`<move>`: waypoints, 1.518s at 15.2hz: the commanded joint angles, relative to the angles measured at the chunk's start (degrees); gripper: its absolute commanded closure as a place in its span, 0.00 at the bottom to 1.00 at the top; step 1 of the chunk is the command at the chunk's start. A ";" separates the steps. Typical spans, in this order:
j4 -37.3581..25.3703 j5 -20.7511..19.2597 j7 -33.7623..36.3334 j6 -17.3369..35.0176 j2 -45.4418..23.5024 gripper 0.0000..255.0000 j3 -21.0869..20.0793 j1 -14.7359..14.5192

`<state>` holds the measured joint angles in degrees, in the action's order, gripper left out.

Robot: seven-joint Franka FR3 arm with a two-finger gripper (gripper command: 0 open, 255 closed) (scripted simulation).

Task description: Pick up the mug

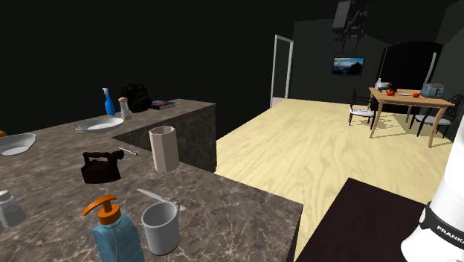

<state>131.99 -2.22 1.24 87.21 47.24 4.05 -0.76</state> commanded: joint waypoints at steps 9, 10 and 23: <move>7.26 4.95 8.17 12.35 -4.89 0.00 -6.87 -2.30; 7.84 5.52 9.16 13.97 -5.88 0.00 -7.75 -2.60; 8.03 9.38 22.13 35.01 -25.74 0.00 -19.14 -5.37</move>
<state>140.46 7.16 22.07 120.21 23.81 -14.05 -6.00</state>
